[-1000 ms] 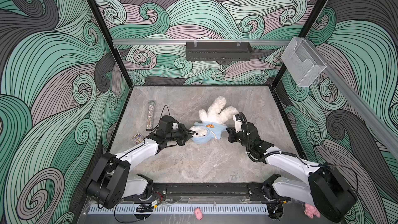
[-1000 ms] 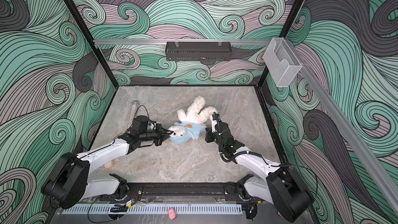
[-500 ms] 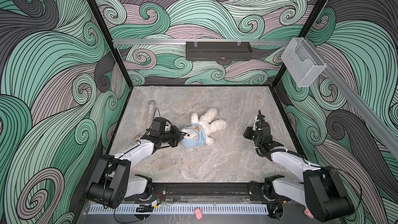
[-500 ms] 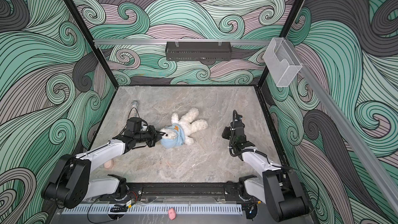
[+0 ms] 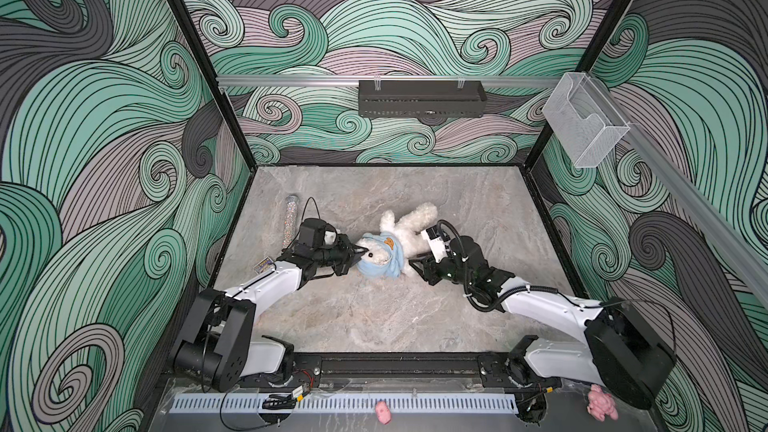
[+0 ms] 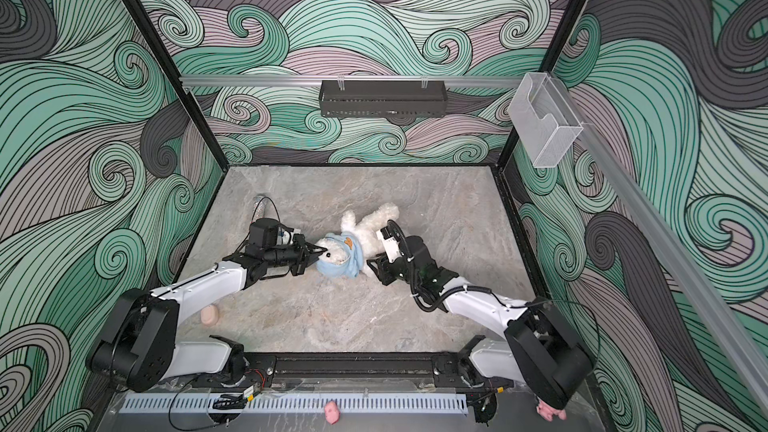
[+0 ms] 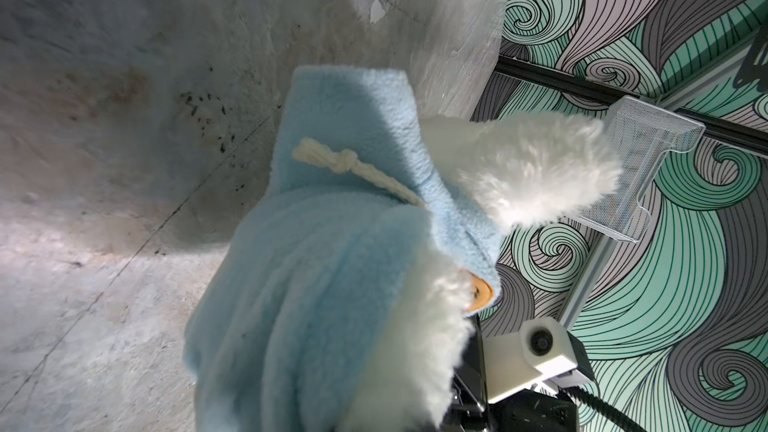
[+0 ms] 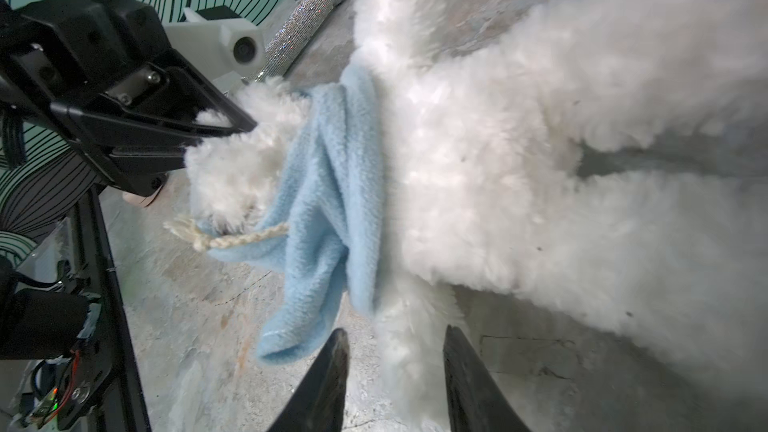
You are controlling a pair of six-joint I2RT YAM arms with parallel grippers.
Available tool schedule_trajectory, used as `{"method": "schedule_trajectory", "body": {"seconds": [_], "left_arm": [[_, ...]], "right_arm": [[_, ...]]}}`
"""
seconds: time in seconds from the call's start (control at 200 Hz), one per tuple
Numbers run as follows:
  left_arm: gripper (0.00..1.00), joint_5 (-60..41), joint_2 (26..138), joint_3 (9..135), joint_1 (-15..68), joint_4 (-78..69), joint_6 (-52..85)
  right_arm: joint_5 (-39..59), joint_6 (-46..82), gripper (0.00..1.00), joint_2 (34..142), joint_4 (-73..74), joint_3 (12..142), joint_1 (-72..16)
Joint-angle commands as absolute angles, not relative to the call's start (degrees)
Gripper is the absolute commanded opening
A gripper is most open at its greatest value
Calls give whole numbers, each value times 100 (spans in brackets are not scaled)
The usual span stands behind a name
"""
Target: Dress the teddy bear
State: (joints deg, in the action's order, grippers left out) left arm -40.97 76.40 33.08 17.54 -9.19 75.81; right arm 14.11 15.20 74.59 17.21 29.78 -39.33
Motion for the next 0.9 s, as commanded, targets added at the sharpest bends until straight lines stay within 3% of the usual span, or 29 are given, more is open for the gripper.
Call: {"method": "schedule_trajectory", "body": {"seconds": [0.0, 0.46, 0.615, 0.896], "left_arm": [[0, -4231, 7620, 3541, 1851, -997, 7333], [0, -4192, 7675, 3655, 1981, -947, 7374], [0, -4031, 7706, 3622, 1983, -911, 7487], [0, -3977, 7746, 3611, 1989, -1046, 7578]], "right_arm": [[1337, 1708, 42, 7853, 1879, 3204, -4044], [1407, 2115, 34, 8904, 2484, 3582, -4462], [698, 1952, 44, 8326, 1544, 3563, -4434], [1009, 2357, 46, 8108, 1525, 3570, -4534]]}}
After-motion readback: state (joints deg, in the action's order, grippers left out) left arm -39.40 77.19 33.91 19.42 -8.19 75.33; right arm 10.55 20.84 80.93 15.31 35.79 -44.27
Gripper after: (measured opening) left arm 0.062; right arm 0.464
